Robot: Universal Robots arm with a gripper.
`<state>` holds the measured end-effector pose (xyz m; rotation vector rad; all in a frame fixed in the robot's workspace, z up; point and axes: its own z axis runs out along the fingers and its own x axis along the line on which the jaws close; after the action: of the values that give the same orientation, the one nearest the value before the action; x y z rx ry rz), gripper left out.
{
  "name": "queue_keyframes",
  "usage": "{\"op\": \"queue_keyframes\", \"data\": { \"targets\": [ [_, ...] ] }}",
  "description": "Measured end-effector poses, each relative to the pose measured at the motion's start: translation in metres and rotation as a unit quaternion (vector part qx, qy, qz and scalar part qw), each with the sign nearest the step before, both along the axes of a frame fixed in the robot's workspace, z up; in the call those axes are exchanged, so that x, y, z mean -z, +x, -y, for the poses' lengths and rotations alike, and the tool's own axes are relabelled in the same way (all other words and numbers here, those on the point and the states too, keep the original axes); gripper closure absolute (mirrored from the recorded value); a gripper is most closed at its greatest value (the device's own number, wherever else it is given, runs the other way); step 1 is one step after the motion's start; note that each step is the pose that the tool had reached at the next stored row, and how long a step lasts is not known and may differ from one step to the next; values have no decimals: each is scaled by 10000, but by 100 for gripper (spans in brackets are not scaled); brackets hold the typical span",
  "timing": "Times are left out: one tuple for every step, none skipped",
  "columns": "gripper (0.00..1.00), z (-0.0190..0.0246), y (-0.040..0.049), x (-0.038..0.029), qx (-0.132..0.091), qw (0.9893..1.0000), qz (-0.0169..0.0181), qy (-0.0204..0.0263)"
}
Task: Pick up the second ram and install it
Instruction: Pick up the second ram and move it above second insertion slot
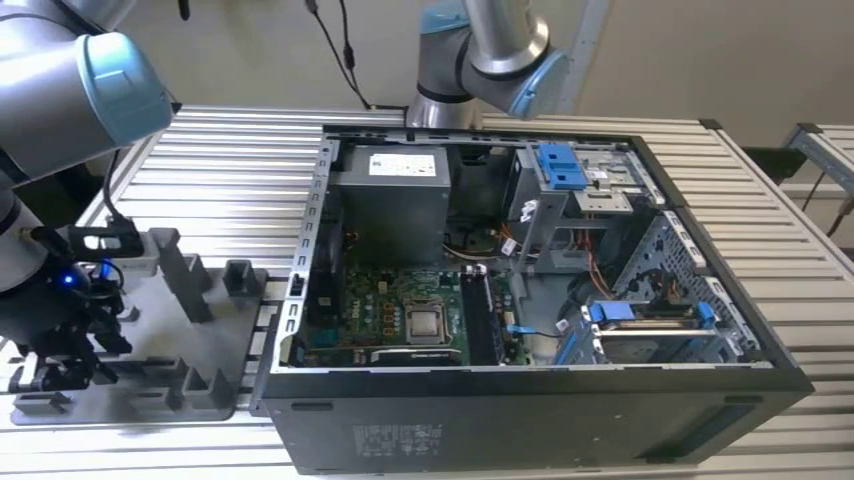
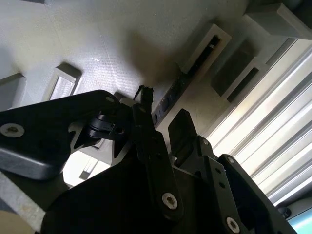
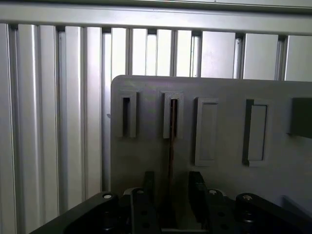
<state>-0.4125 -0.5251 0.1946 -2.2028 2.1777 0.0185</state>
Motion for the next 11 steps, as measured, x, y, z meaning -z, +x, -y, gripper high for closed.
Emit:
{"op": "queue_keyframes", "data": {
  "targets": [
    [58, 0, 0, 1, 0, 10000, 0, 0],
    [58, 0, 0, 3, 0, 10000, 0, -1],
    [58, 0, -1, 6, 0, 10000, 0, -1],
    [58, 0, -1, 8, 0, 10000, -1, -1],
    [58, 0, -1, 11, 0, 10000, -3, -1],
    [58, -1, -1, 15, 0, 10000, -7, -1],
    [58, -1, -1, 19, 1, 10000, -14, -1],
    [58, -1, -1, 22, 1, 10000, -25, -1],
    [58, 0, -1, 24, 0, 10000, -39, -1],
    [58, 0, -1, 27, 0, 10000, -52, -1],
    [58, 0, -1, 28, 0, 10000, -60, -1]
  ]
}}
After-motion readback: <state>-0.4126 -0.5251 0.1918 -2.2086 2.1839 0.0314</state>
